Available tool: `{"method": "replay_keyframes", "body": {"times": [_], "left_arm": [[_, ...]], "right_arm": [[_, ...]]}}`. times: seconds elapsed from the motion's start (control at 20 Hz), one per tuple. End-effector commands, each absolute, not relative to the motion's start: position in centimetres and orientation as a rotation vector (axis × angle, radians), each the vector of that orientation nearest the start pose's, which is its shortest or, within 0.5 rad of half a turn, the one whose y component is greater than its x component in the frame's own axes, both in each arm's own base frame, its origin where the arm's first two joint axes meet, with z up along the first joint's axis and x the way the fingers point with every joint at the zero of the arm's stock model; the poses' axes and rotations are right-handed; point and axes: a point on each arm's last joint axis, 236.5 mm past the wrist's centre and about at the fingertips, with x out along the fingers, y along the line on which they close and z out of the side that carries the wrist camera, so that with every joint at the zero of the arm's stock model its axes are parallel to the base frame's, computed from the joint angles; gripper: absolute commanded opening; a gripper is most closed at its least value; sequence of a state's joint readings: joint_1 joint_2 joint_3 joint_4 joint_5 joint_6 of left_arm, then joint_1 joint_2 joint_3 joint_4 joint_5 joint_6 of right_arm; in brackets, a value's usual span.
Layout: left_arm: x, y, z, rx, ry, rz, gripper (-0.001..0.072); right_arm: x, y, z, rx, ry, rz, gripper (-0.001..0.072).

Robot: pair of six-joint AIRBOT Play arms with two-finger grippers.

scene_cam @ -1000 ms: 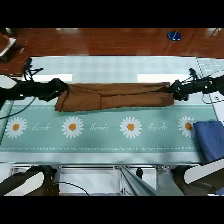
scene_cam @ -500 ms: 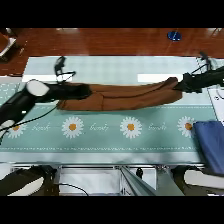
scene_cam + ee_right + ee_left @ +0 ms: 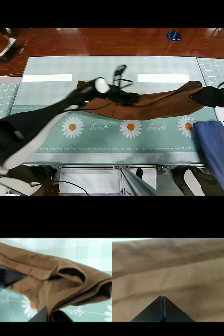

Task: Fold the shirts.

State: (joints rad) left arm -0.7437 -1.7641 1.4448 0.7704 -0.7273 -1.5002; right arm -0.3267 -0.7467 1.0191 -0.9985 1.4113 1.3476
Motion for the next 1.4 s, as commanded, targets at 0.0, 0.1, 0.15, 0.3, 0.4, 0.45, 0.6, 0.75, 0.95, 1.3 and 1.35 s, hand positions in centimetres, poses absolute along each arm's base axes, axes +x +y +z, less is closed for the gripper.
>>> {"method": "replay_keyframes", "body": {"times": [0.0,0.1,0.15,0.3,0.4,0.45,0.6,0.75,0.95,1.3,1.35], "left_arm": [[27.5,-53.4,-4.7,-0.324,1.348,-0.964,0.0026],[23.6,-55.9,-5.1,-0.289,1.41,-1.045,0.0026],[22.4,-56.6,-4.9,-0.27,1.428,-1.078,0.0026],[24.5,-55.2,-2.4,-0.286,1.422,-1.088,0.0026],[29.1,-51.1,-0.2,-0.29,1.396,-1.039,0.0026],[31.4,-48.0,0.9,-0.262,1.379,-0.997,0.0026],[36.4,-37.4,4.7,-0.165,1.3,-0.828,0.0026],[37.3,-26.3,9.7,-0.16,1.15,-0.624,0.0026],[32.8,-17.4,14.4,-0.26,0.913,-0.474,0.0026],[24.5,-14.3,11.5,-0.401,0.837,-0.406,0.0027],[24.1,-14.2,10.7,-0.414,0.853,-0.396,0.0027]], "right_arm": [[26.5,5.4,16.6,0.386,0.914,0.305,0.0022],[26.7,5.7,16.8,0.397,0.905,0.317,0.0022],[26.7,5.8,16.9,0.401,0.903,0.322,0.0022],[26.7,5.9,17.0,0.421,0.904,0.317,0.0023],[26.7,6.5,17.2,0.429,0.902,0.335,0.0023],[26.7,7.2,17.2,0.426,0.903,0.356,0.0023],[27.3,11.0,16.7,0.418,0.942,0.466,0.0022],[29.2,16.1,16.2,0.393,0.971,0.586,0.0023],[33.5,24.6,15.0,0.322,1.016,0.74,0.0023],[38.5,35.8,5.8,0.25,1.216,0.844,0.0023],[38.9,36.3,4.4,0.257,1.245,0.835,0.0024]]}}
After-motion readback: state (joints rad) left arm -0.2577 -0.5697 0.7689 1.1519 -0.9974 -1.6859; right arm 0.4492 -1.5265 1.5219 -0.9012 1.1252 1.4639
